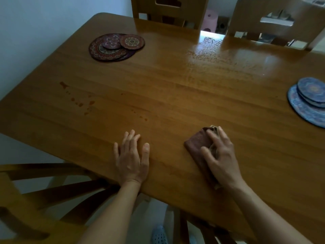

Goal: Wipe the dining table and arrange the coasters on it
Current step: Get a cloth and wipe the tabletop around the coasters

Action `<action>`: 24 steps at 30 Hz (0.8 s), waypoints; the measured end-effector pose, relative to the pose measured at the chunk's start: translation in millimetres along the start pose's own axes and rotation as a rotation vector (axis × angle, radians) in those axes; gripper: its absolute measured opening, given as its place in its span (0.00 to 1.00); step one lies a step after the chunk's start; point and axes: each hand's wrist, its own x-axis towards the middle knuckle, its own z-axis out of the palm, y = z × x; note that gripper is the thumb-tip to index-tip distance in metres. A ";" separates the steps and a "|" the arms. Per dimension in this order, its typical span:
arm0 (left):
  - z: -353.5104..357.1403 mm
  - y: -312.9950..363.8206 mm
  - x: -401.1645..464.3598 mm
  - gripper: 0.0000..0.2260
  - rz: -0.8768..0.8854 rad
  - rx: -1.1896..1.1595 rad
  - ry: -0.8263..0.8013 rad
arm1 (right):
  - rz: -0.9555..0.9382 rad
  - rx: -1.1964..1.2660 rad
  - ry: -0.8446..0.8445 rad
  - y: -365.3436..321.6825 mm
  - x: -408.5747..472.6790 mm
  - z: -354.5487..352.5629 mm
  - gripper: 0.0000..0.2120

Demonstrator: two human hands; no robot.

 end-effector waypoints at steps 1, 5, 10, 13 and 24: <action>-0.2 0.6 -0.1 0.30 0.002 -0.002 0.005 | -0.091 -0.192 -0.023 4.8 -0.6 7.3 0.27; -0.6 1.6 -0.1 0.29 0.003 -0.005 0.016 | -0.153 -0.408 0.017 19.8 22.4 7.0 0.25; -0.2 3.4 1.0 0.30 -0.001 -0.001 0.020 | 0.067 -0.401 0.186 -0.9 72.2 18.5 0.25; 0.1 1.0 0.7 0.31 0.001 0.002 0.019 | -0.055 -0.417 0.130 -34.3 67.7 54.9 0.28; -0.7 -3.4 -0.5 0.30 0.002 -0.010 0.010 | -0.557 -0.548 -0.143 12.9 -46.9 35.1 0.26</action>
